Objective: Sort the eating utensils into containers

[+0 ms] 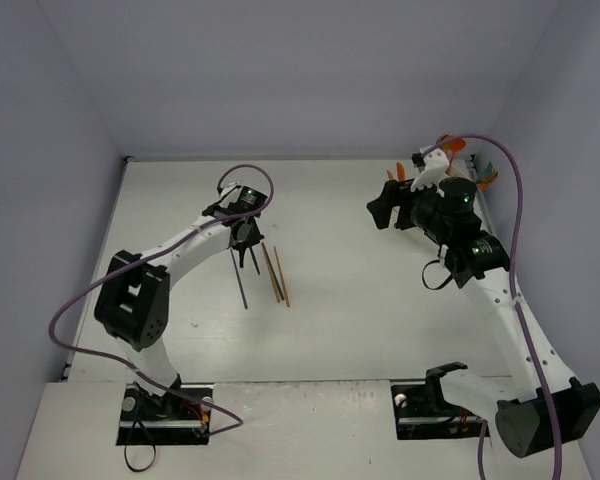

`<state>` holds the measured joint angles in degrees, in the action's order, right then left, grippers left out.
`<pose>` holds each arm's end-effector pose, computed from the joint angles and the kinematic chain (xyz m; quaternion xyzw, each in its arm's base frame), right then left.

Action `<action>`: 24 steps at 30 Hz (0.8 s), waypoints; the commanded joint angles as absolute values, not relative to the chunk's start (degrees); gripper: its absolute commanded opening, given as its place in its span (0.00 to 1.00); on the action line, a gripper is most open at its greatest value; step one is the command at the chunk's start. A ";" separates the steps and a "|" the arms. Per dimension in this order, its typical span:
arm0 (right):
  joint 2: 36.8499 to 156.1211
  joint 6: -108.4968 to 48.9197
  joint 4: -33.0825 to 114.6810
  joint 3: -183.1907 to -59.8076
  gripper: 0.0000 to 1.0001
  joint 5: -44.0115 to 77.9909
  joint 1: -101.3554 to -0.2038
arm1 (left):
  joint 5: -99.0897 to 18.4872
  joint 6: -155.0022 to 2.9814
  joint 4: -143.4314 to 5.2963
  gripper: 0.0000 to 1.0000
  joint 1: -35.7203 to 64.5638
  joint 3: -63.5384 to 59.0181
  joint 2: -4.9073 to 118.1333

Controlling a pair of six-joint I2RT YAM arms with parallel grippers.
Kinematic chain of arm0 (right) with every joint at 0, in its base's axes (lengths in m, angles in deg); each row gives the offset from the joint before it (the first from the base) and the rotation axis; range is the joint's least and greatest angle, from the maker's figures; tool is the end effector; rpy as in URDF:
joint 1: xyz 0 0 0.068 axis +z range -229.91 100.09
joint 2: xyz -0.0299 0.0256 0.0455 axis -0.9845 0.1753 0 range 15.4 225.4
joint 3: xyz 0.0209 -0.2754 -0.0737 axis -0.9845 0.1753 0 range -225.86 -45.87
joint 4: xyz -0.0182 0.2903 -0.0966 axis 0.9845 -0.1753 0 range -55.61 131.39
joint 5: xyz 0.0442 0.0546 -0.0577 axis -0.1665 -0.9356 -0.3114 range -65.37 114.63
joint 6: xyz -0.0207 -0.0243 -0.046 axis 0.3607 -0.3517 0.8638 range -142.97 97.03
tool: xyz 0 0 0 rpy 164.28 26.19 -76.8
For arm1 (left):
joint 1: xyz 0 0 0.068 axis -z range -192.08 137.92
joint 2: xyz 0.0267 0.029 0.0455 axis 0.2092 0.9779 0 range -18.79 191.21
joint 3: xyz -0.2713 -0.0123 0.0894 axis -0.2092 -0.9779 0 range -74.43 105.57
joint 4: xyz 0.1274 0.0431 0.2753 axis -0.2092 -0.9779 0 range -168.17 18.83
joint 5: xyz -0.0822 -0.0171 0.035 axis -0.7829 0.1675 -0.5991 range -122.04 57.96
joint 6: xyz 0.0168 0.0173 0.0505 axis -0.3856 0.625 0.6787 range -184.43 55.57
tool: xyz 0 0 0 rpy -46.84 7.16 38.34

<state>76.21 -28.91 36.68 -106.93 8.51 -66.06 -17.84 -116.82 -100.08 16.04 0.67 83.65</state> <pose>0.2768 0.0792 0.4084 -0.1452 0.7185 0.2169 0.6447 0.3830 -0.1939 0.2108 -0.2347 0.9209 -0.0958 0.2962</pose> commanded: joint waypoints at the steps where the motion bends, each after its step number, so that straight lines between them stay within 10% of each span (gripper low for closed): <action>1: 79.95 -30.56 40.08 -113.24 0.71 -0.87 -62.18 | -15.75 -98.84 -88.87 0.00 21.31 -1.24 69.98; 24: 98.17 -41.72 42.78 -125.89 0.54 1.04 -44.01 | -34.90 -74.68 -64.61 0.00 32.10 -13.14 51.18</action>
